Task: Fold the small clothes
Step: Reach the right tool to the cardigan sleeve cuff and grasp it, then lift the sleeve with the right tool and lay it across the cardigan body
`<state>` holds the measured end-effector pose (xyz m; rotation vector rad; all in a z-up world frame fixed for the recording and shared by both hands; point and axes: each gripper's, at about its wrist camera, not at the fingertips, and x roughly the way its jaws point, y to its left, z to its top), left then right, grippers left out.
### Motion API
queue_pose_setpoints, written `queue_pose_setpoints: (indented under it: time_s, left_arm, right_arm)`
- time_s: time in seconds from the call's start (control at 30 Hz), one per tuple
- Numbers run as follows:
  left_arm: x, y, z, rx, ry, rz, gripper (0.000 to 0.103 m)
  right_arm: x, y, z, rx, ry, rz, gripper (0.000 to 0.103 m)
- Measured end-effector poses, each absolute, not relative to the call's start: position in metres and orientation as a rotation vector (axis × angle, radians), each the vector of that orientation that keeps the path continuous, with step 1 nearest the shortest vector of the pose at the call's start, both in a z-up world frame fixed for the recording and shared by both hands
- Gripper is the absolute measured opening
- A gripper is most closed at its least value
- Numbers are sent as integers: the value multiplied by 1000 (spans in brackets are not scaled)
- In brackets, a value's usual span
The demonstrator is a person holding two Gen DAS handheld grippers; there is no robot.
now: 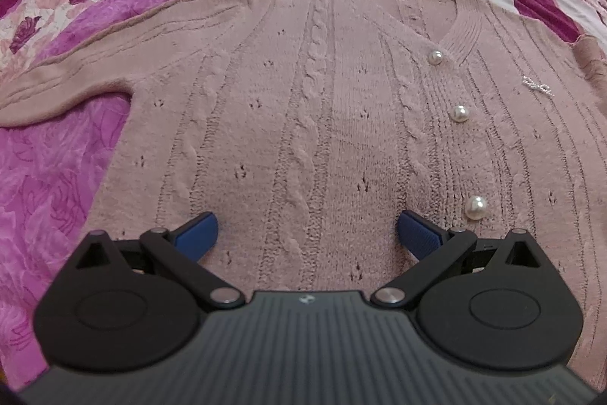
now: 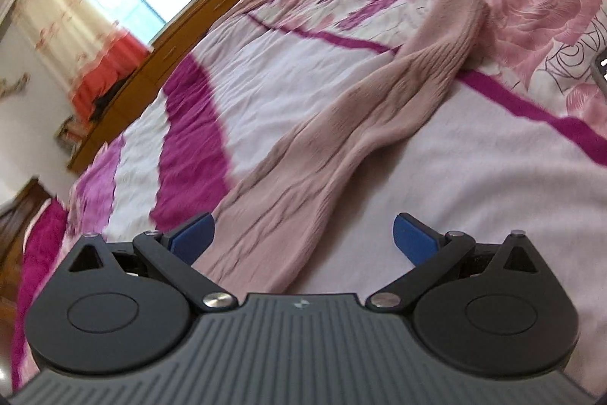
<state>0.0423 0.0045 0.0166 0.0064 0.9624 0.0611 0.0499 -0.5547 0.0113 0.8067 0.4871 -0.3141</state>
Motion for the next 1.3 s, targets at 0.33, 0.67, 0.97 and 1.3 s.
queue_pose_setpoints:
  time_s: [0.33,0.67,0.97,1.3]
  left_arm:
    - [41,1,13,28,960,68,103]
    - [42,-1,11,39,957,76,103]
    - [40,-3,11,46,947,80,103]
    - [37,-1,10,48,931,67,103]
  right_arm:
    - [93,-594,-1,805,442,-367,103]
    - [118,-608,-7,779,393,-437,71]
    - [83,-608,16,756,299,-434,14]
    - [26,-571,77,669,182,-393,14]
